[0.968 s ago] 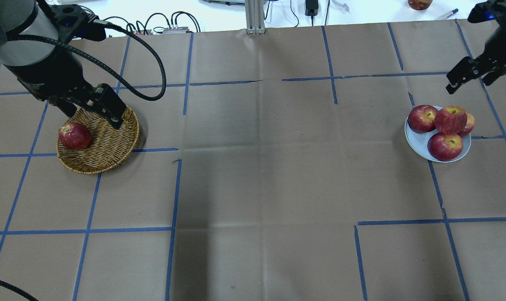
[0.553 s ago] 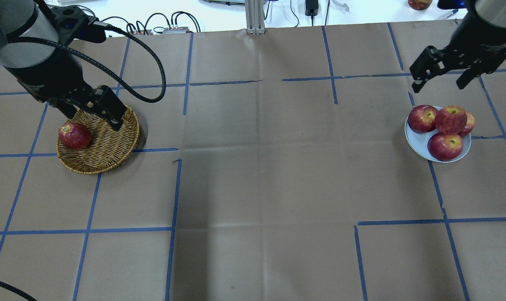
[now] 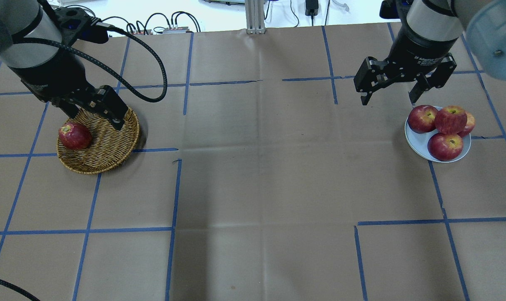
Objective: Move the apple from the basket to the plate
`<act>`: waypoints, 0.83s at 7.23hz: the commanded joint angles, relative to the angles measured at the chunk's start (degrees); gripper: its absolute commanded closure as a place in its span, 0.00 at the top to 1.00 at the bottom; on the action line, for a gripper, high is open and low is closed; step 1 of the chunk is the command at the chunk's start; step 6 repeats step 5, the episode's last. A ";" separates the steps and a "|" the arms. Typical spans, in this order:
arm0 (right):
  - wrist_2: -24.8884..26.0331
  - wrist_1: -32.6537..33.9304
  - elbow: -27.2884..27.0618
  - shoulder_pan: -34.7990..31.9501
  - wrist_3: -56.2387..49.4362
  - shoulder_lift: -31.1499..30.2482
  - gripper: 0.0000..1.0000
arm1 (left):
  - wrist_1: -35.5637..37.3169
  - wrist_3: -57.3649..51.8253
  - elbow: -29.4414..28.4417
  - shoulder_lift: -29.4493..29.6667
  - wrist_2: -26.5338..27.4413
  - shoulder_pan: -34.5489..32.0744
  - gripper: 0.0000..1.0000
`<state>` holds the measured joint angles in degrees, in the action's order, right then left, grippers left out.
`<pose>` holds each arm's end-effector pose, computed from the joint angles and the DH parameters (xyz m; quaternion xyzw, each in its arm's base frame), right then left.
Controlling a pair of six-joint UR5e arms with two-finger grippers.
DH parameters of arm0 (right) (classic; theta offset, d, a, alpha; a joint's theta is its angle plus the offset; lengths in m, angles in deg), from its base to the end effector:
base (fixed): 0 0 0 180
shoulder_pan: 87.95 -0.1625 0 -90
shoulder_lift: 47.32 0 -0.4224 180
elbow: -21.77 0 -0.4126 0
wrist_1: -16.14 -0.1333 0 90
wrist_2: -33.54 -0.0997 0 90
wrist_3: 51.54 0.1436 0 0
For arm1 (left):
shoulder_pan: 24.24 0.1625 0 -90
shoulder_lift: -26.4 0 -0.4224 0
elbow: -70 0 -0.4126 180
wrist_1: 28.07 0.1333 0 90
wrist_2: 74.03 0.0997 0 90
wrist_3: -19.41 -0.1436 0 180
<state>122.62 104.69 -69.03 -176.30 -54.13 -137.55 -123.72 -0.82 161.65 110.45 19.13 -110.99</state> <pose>0.1210 -0.5092 0.4338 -0.0081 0.9998 0.0173 0.0087 -0.0989 -0.4703 0.4679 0.1479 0.9885 0.0171 0.0246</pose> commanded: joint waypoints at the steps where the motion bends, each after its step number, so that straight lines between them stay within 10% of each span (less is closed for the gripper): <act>1: 0.13 0.04 -0.08 0.01 -0.57 -0.21 1.00 | 0.11 0.02 -0.07 0.24 -0.08 0.00 0.99; 6: 0.13 -0.04 -0.08 -0.08 -0.66 -0.21 1.00 | 0.02 -0.07 -0.51 -0.11 0.09 0.09 0.99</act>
